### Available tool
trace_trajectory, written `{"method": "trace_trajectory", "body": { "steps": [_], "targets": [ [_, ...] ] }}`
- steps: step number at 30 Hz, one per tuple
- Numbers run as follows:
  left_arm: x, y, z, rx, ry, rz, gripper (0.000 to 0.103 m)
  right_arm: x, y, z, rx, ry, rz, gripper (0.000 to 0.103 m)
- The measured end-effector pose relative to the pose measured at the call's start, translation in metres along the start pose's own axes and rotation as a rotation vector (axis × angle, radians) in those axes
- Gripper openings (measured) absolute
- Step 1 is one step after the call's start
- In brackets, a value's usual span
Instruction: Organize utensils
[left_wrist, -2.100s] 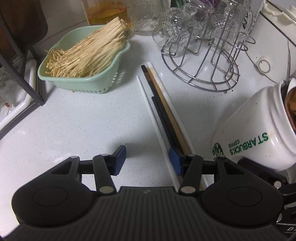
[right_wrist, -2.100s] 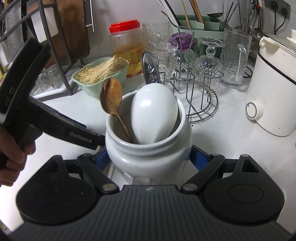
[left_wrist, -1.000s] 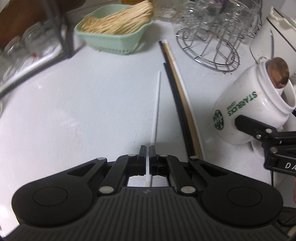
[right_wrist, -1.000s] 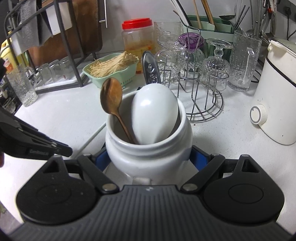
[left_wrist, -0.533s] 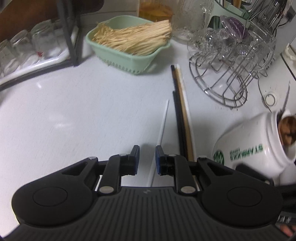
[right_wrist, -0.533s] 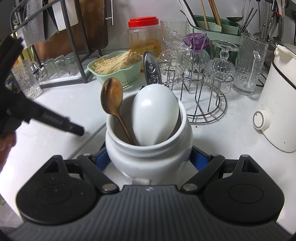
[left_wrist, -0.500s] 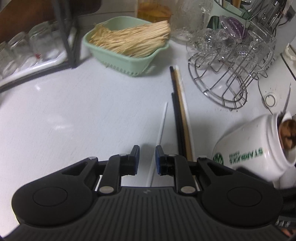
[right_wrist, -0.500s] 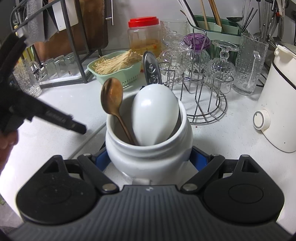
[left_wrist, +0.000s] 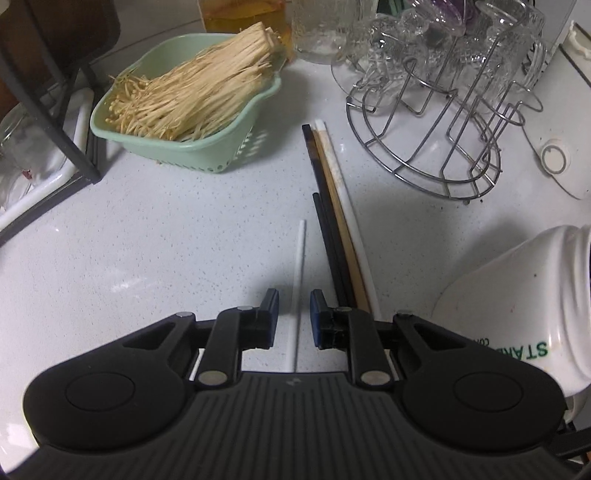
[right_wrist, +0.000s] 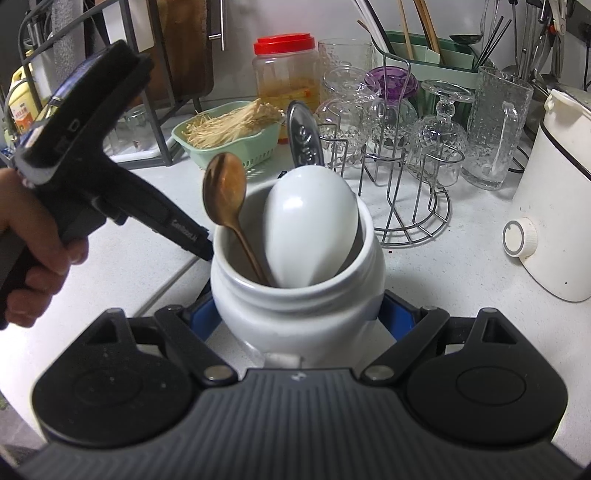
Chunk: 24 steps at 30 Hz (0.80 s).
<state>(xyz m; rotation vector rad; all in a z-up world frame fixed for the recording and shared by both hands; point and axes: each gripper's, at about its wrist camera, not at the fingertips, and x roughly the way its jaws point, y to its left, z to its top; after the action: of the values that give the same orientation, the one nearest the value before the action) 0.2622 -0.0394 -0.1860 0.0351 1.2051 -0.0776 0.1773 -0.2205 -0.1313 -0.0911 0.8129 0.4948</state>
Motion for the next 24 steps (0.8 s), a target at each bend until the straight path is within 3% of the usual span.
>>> {"method": "trace_trajectory", "body": {
  "steps": [4, 6, 13, 24],
  "targets": [
    [0.002, 0.003, 0.009, -0.014, 0.039, 0.010, 0.015, 0.000, 0.000, -0.001, 0.008, -0.005, -0.005, 0.091],
    [0.003, 0.003, 0.012, -0.021, 0.045, 0.023, 0.006, 0.001, 0.001, -0.001, 0.008, -0.007, -0.009, 0.091],
    [0.003, 0.003, 0.022, 0.014, 0.062, 0.038, 0.004, 0.003, 0.003, 0.000, 0.006, -0.011, -0.015, 0.091],
    [-0.061, 0.006, 0.023, 0.019, -0.078, 0.012, 0.000, 0.002, 0.003, -0.001, 0.003, -0.023, -0.019, 0.091]
  ]
}}
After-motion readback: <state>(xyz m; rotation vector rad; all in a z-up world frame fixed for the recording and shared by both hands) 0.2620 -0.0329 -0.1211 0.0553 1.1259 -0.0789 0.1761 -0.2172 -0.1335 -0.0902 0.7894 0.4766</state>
